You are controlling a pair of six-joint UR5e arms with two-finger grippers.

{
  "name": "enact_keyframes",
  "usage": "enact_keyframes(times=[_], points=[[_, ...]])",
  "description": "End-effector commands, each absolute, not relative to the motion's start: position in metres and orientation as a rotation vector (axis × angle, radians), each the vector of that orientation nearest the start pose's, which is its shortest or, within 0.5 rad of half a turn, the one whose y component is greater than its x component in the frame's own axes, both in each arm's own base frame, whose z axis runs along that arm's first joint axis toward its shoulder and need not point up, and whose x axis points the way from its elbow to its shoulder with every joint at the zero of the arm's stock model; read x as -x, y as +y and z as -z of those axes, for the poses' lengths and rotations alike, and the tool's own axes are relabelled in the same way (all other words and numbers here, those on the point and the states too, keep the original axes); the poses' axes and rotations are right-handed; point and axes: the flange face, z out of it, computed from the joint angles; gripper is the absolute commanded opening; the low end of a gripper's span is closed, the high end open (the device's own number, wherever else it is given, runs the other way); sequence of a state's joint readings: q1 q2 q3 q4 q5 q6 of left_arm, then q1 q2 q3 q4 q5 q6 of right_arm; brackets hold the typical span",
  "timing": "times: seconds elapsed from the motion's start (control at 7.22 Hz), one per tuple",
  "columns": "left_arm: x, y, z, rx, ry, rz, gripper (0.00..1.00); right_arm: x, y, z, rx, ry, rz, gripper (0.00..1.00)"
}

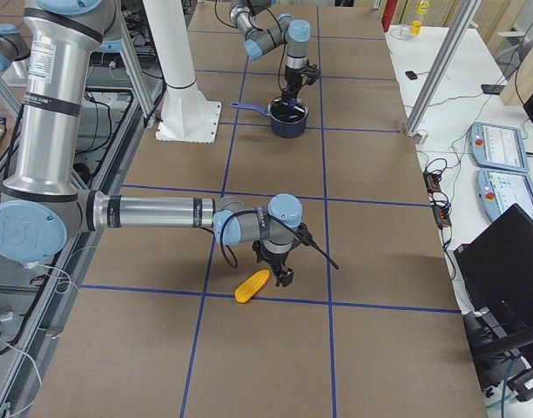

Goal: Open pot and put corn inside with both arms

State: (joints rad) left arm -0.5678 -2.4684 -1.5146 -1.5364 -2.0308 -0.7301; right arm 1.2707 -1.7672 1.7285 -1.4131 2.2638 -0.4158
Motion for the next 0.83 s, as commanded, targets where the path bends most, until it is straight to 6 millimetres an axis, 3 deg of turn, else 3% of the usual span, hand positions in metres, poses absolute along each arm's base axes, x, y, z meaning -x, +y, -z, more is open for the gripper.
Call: enact_keyframes(times=[0.0, 0.28, 0.69], points=[[-0.5539, -0.46, -0.1321, -0.187, 0.896, -0.438, 0.77, 0.0618, -0.4188, -0.6614, -0.146, -0.689, 0.738, 0.99], [-0.5542, -0.4586, -0.1306, -0.174, 0.9, -0.418, 0.6, 0.0642, -0.4204, -0.6625, -0.145, -0.686, 0.742, 0.99], [-0.5459, -0.4582, -0.1239, -0.185, 0.912, -0.417, 0.56, 0.0682, -0.4203, -0.6634, -0.14, -0.687, 0.75, 0.99]])
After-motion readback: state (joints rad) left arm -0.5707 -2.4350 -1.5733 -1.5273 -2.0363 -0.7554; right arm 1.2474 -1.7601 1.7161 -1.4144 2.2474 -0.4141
